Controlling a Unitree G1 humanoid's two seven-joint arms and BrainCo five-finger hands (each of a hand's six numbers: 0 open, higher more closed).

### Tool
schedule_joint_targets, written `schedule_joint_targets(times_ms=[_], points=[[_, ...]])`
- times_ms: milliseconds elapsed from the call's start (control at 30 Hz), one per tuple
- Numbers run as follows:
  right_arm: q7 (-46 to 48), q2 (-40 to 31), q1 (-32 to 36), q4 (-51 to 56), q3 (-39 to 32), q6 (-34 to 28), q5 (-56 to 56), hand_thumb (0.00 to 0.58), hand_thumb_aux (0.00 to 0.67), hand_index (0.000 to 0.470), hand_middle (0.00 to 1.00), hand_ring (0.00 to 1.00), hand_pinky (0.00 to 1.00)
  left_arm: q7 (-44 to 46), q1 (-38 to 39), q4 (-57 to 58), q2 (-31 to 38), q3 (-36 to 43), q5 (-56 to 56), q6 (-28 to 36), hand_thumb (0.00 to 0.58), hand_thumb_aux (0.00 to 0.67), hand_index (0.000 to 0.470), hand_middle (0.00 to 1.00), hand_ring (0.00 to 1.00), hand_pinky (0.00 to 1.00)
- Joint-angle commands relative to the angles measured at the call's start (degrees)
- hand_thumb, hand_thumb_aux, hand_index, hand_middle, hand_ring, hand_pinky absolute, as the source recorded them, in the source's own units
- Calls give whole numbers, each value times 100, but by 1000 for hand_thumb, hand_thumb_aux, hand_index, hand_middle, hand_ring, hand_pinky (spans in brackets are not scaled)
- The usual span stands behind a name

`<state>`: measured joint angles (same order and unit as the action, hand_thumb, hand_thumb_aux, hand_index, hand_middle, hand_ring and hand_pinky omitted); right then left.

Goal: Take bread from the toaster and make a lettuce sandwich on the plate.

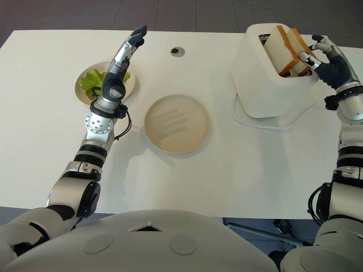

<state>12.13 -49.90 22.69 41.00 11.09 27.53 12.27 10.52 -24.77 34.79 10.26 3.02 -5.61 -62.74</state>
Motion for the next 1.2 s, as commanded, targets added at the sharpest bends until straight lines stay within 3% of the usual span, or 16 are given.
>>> schedule_joint_targets(times_ms=[33, 67, 100, 133, 167, 200, 233, 567, 700, 867, 1033, 1067, 1100, 1133, 1167, 1200], points=[[-114, -14, 62, 27, 30, 95, -93, 580, 670, 470, 0, 0, 0, 2, 9, 33, 33, 39, -51, 38, 0, 0, 0, 0, 0, 0], [-162, -12, 76, -18, 74, 154, -143, 580, 670, 470, 47, 47, 47, 2, 9, 29, 33, 42, -52, 38, 0, 0, 0, 0, 0, 0], [-185, -3, 90, -69, 125, 206, -214, 580, 670, 470, 184, 184, 184, 1, 3, 35, 30, 44, -54, 36, 0, 0, 0, 0, 0, 0], [-208, 10, 110, -125, 183, 254, -291, 580, 670, 470, 412, 412, 412, -1, -1, 39, 28, 45, -56, 35, 0, 0, 0, 0, 0, 0], [-258, 17, 135, -166, 229, 287, -339, 580, 670, 470, 553, 553, 553, -3, -4, 38, 27, 46, -58, 35, 0, 0, 0, 0, 0, 0], [-333, 34, 174, -199, 274, 328, -378, 580, 670, 470, 808, 808, 808, -7, -11, 42, 24, 46, -63, 35, 0, 0, 0, 0, 0, 0], [-427, 72, 225, -246, 326, 382, -437, 580, 670, 470, 1000, 1000, 1000, -19, -16, 44, 25, 41, -78, 35, 0, 0, 0, 0, 0, 0], [-1108, 661, 447, -1533, 951, 923, -1182, 580, 670, 470, 1000, 1000, 1000, -965, -209, 148, 615, -401, -1351, 158, 0, 0, 0, 0, 0, 0], [-810, 883, 360, -2202, 1017, 993, -1792, 580, 670, 470, 1000, 1000, 1000, -2313, -402, 332, 1301, -322, -3036, 1330, 0, 0, 0, 0, 0, 0], [480, 1330, -106, -3324, 112, 477, -2772, 580, 670, 470, 1000, 1000, 1000, -3087, -545, 837, 2050, 328, -4469, 3249, 0, 0, 0, 0, 0, 0], [1388, 1799, -392, -3373, -1068, -50, -2313, 580, 670, 470, 1000, 1000, 1000, -3228, -773, 1658, 2108, 892, -4661, 4174, 5, 3, 2, 0, 0, 0], [1596, 1837, -474, -3292, -1291, -43, -2168, 580, 670, 470, 1000, 1000, 1000, -3216, -837, 1881, 2096, 1031, -4678, 4271, 160, 100, 70, 0, 0, 0], [1766, 1874, -533, -3185, -1483, -31, -2024, 580, 670, 470, 1000, 1000, 1000, -3229, -904, 2112, 2086, 1177, -4723, 4391, 205, 131, 92, 0, 0, 0], [1917, 1924, -581, -3089, -1653, -42, -1921, 580, 670, 470, 1000, 1000, 1000, -3249, -953, 2303, 2081, 1300, -4744, 4471, 71, 42, 29, 0, 0, 0], [2039, 1973, -615, -2980, -1841, -27, -1749, 580, 670, 470, 1000, 1000, 1000, -3264, -981, 2455, 2078, 1398, -4728, 4524, 40, 24, 17, 0, 0, 0], [2190, 2033, -657, -2887, -2033, -19, -1629, 580, 670, 470, 1000, 1000, 1000, -3280, -1008, 2579, 2072, 1496, -4720, 4576, 87, 53, 37, 0, 0, 0]])
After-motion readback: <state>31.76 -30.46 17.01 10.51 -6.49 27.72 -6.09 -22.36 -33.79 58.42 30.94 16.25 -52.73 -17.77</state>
